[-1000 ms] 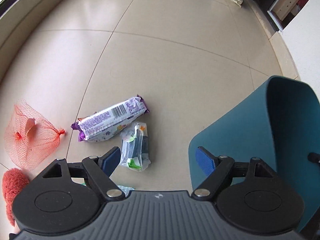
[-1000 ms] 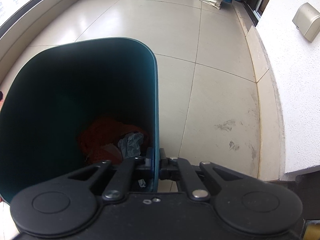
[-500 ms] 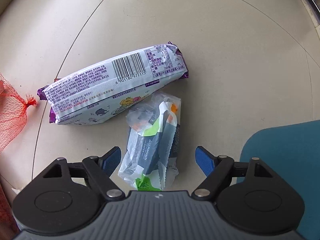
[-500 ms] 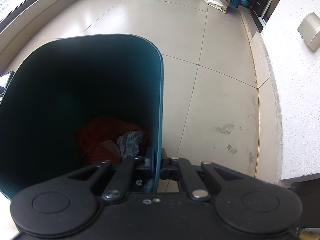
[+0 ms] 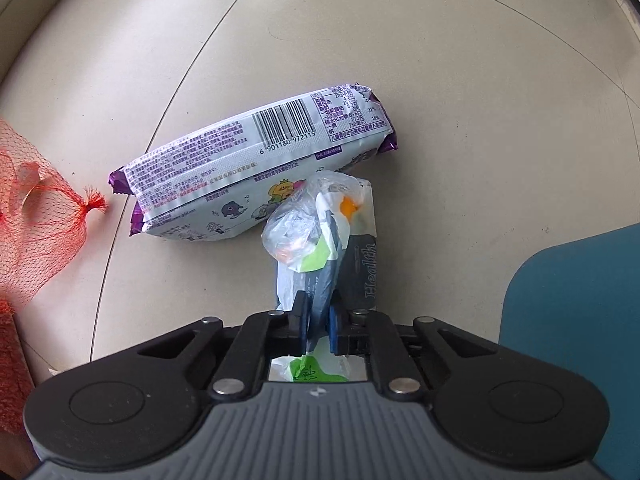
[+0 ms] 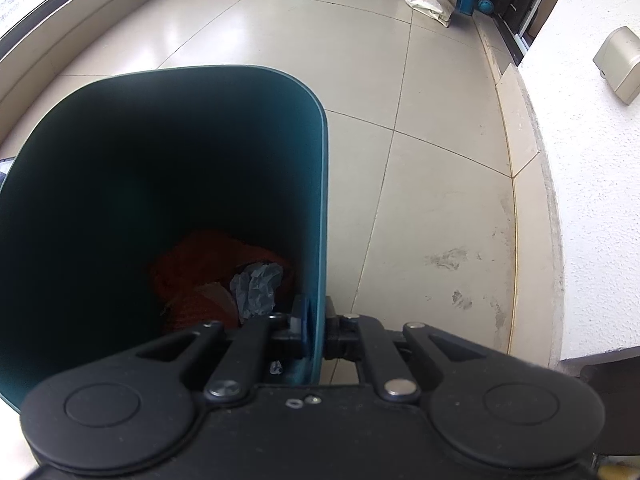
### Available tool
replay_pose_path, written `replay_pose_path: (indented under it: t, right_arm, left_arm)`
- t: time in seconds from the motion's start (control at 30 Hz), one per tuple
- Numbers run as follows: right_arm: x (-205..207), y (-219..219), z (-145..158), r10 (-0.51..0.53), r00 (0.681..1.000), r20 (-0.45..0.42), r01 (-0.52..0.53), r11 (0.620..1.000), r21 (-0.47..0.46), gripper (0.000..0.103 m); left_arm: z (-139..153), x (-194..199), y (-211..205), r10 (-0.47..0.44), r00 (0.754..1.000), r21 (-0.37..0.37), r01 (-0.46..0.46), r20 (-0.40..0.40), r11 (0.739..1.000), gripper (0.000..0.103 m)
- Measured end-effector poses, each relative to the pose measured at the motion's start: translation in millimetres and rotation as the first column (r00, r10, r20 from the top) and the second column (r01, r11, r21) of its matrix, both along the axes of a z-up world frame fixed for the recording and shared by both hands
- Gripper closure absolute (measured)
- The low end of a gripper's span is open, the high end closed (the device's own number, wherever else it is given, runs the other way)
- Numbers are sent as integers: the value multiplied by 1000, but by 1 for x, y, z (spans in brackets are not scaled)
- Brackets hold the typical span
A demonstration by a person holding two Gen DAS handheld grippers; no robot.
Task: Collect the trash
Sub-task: 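Return the left tool to the pile and grasp the clear wipes packet, then carry the wipes packet into the teal bin and open the left tool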
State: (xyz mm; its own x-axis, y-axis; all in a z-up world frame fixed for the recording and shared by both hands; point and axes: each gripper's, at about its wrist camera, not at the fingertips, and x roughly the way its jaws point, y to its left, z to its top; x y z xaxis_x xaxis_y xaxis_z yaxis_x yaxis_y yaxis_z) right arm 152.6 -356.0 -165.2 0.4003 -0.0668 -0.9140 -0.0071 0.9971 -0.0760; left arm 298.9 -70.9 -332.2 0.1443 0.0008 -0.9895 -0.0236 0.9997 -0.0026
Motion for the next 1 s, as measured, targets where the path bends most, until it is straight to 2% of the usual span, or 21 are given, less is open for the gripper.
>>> replay_pose_path:
  t: [0.17, 0.37, 0.57, 0.77, 1.0]
  right_arm:
    - [-1, 0, 1, -9, 1000, 3, 9, 1000, 5, 98]
    - [-5, 6, 3, 11, 1000, 5, -11, 1000, 2, 98]
    - [-7, 13, 4, 30, 999, -10, -30, 999, 13, 98]
    - [-6, 23, 2, 61, 998, -16, -61, 998, -19, 97]
    - [-5, 33, 2, 88, 996, -19, -89, 996, -29, 97]
  left_arm:
    - [32, -11, 8, 14, 1000, -14, -14, 25, 1000, 95]
    - [103, -34, 9, -10, 994, -50, 16, 107, 999, 95]
    - [179, -63, 2, -48, 974, -80, 67, 220, 995, 95]
    - [245, -96, 2, -89, 949, -110, 128, 301, 986, 95]
    - [289, -121, -25, -143, 929, -162, 208, 341, 965, 94]
